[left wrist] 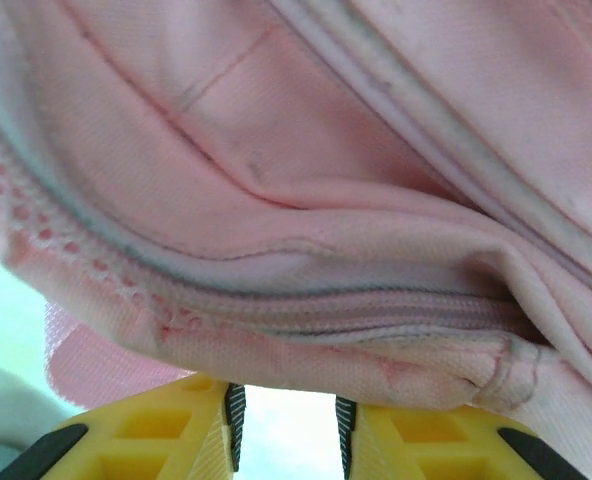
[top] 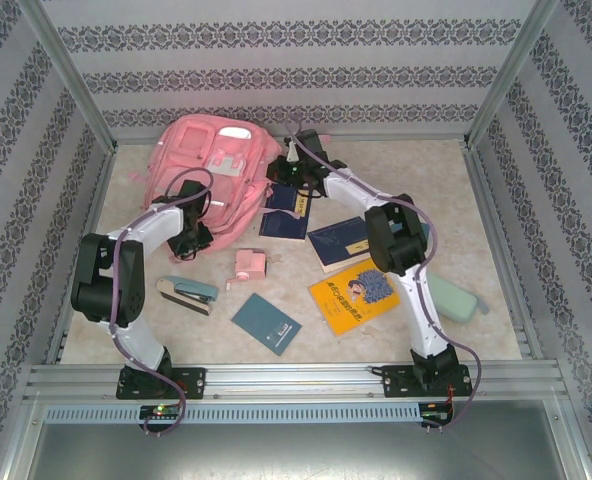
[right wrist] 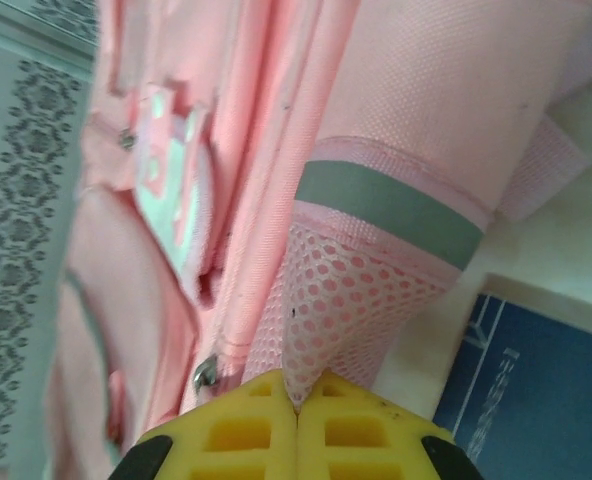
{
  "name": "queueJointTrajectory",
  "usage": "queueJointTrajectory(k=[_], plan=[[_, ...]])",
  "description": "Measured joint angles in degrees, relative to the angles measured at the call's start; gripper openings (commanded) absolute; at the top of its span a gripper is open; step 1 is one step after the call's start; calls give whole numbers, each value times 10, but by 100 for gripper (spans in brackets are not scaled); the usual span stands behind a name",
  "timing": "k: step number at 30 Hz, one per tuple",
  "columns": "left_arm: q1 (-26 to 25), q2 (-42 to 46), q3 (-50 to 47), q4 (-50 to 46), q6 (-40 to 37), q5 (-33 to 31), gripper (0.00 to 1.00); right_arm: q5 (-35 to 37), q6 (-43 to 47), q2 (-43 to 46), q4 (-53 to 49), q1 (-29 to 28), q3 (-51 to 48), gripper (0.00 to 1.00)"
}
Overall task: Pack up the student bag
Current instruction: Rotate the student bag at the top-center of the table.
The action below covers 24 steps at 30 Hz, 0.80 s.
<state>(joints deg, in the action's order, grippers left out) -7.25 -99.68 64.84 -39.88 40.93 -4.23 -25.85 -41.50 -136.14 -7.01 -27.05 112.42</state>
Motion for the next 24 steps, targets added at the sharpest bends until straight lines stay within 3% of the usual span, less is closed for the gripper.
queueJointTrajectory(k=[9, 18, 20, 22, 24], plan=[[10, -60, 71, -40, -35, -19, 35, 36, -13, 169, 54, -26, -196, 0], [38, -85, 109, -64, -87, -50, 42, 52, -51, 175, 77, -43, -259, 1], [44, -84, 109, -64, -95, -60, 43, 53, -63, 168, 82, -51, -259, 14], [48, -78, 103, -57, -101, -68, 45, 52, -78, 157, 90, -58, -259, 19], [48, -59, 86, -38, -104, -68, 46, 48, -87, 146, 88, -63, -259, 42]])
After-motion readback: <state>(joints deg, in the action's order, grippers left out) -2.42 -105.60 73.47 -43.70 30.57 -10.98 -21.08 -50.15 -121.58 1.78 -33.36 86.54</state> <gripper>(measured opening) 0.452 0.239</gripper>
